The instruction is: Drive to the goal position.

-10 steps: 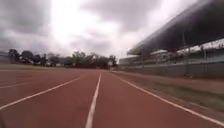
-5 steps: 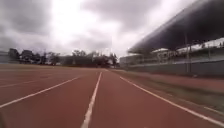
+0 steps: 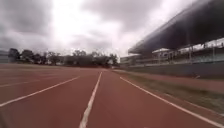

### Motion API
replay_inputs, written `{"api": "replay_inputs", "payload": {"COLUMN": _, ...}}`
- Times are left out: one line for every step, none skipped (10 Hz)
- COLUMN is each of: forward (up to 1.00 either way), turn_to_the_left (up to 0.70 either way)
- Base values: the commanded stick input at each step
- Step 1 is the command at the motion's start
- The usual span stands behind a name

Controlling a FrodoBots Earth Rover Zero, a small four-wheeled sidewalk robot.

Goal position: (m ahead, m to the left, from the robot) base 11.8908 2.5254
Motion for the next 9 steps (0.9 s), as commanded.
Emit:
{"api": "replay_inputs", "payload": {"forward": 0.7, "turn_to_the_left": 0.0}}
{"api": "replay_inputs", "payload": {"forward": 0.7, "turn_to_the_left": 0.0}}
{"api": "replay_inputs", "payload": {"forward": 0.7, "turn_to_the_left": 0.0}}
{"api": "replay_inputs", "payload": {"forward": 0.7, "turn_to_the_left": 0.0}}
{"api": "replay_inputs", "payload": {"forward": 0.7, "turn_to_the_left": 0.0}}
{"api": "replay_inputs", "payload": {"forward": 0.7, "turn_to_the_left": 0.0}}
{"api": "replay_inputs", "payload": {"forward": 0.7, "turn_to_the_left": 0.0}}
{"api": "replay_inputs", "payload": {"forward": 0.7, "turn_to_the_left": 0.0}}
{"api": "replay_inputs", "payload": {"forward": 0.7, "turn_to_the_left": 0.0}}
